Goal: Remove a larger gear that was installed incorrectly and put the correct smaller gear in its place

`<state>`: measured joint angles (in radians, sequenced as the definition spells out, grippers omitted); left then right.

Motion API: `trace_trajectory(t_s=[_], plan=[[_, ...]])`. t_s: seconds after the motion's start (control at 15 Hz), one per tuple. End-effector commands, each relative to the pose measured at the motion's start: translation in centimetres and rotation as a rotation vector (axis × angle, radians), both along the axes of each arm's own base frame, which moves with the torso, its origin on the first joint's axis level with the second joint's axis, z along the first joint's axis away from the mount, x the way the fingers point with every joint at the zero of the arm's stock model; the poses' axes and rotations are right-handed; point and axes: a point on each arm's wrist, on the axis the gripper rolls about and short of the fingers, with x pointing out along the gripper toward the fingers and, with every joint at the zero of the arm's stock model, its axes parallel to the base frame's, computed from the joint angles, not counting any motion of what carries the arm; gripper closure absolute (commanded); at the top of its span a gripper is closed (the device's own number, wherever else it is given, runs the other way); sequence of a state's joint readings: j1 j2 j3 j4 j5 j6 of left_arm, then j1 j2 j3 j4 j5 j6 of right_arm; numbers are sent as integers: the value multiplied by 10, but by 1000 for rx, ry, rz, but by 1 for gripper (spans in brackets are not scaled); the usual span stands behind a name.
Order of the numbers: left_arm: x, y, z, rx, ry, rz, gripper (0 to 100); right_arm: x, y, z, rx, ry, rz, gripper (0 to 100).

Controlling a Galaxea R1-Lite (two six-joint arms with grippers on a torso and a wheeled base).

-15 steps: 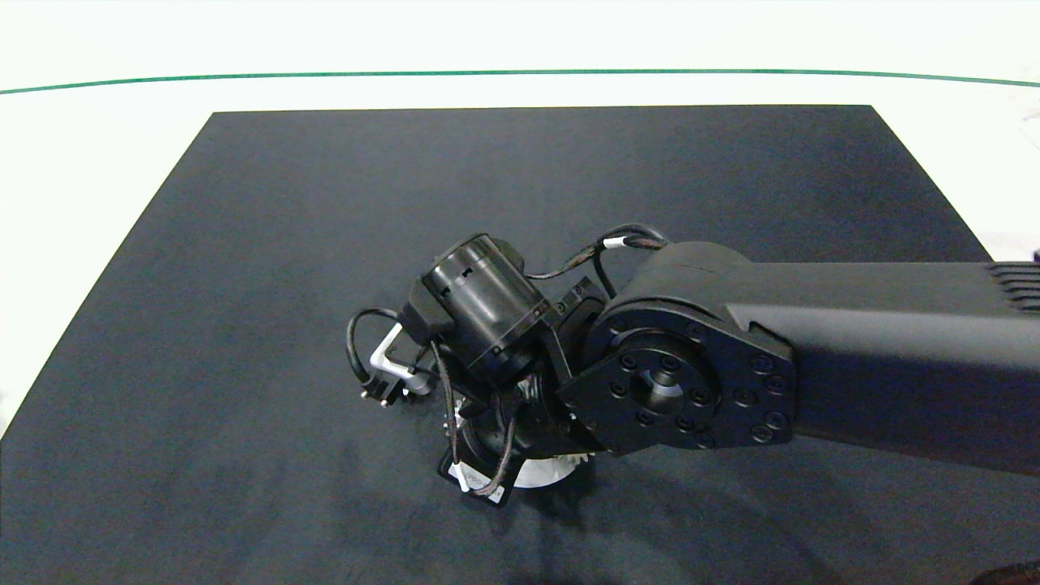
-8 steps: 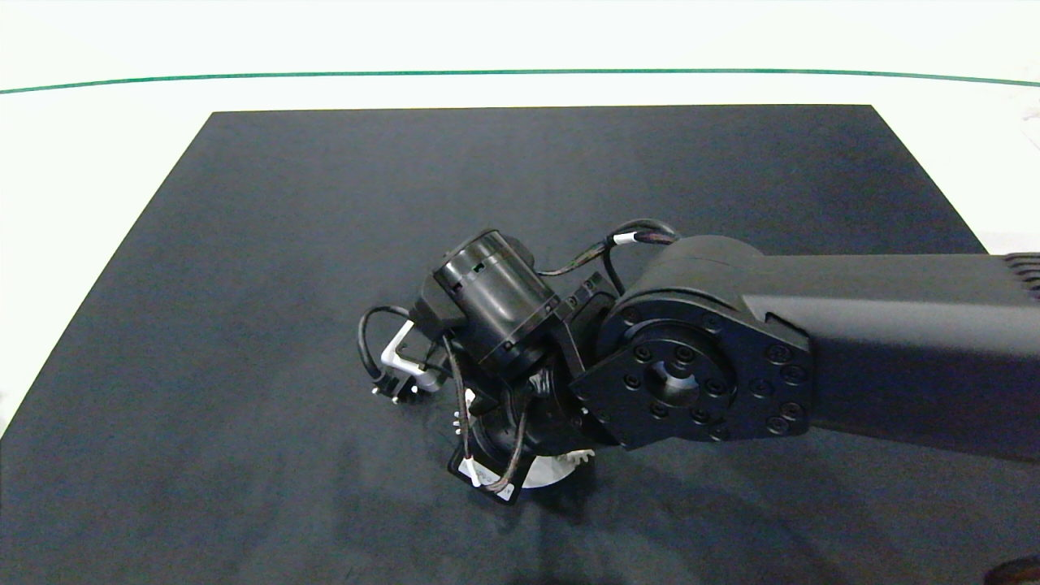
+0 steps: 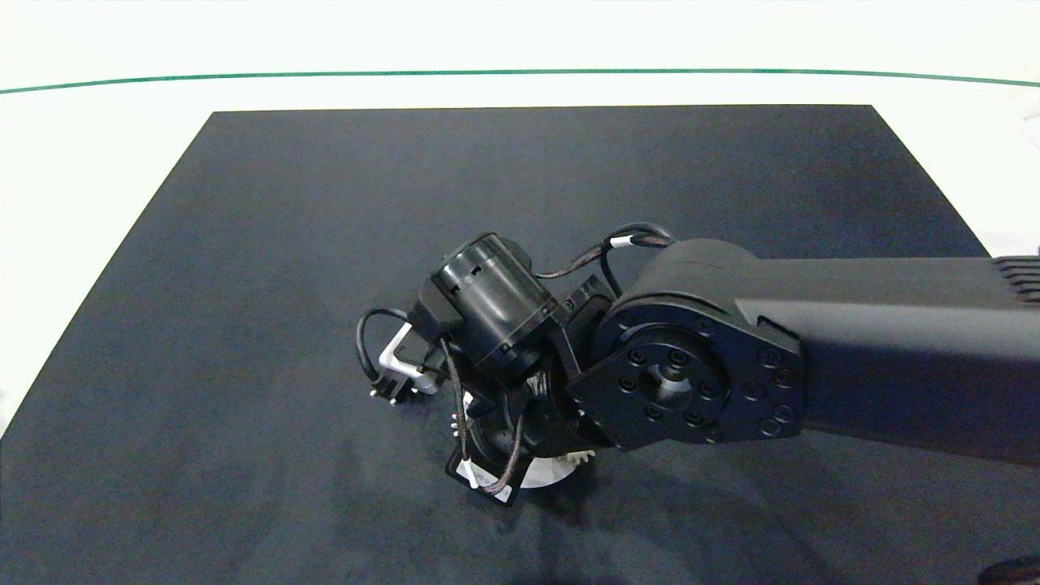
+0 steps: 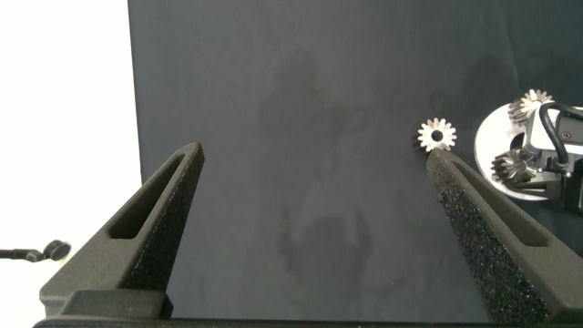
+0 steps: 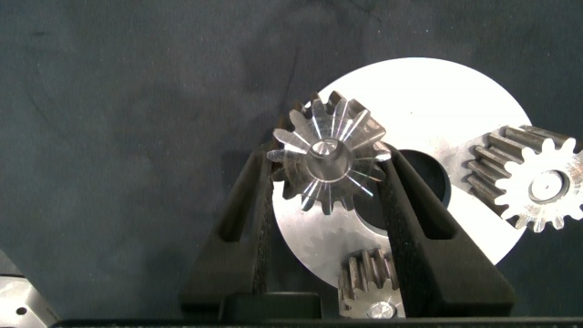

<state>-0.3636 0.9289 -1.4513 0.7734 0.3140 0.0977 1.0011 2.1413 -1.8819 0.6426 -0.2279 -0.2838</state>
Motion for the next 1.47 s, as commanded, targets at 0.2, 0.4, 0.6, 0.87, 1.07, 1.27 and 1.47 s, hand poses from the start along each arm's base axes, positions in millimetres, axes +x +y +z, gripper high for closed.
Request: trace_trajectory(t_s=[0.2, 0.4, 0.6, 0.87, 1.07, 1.27, 1.47], plan=[[0, 0, 0, 3, 5, 2, 0, 0, 1, -2, -8, 3, 3, 75], [0, 0, 0, 3, 5, 2, 0, 0, 0, -2, -8, 3, 3, 75], [0, 0, 0, 2, 3, 3, 0, 0, 0, -3, -14, 5, 2, 0], [0, 0, 0, 3, 5, 2, 0, -1, -1, -2, -16, 3, 2, 0], [1, 0, 0, 3, 5, 3, 0, -3, -5, 6, 1, -5, 2, 0], [1, 0, 0, 0, 2, 5, 0, -21, -46, 46, 79, -49, -25, 0], [-3, 2, -5, 10, -18, 11, 0, -35, -108, 74, 134, -122, -199, 0]])
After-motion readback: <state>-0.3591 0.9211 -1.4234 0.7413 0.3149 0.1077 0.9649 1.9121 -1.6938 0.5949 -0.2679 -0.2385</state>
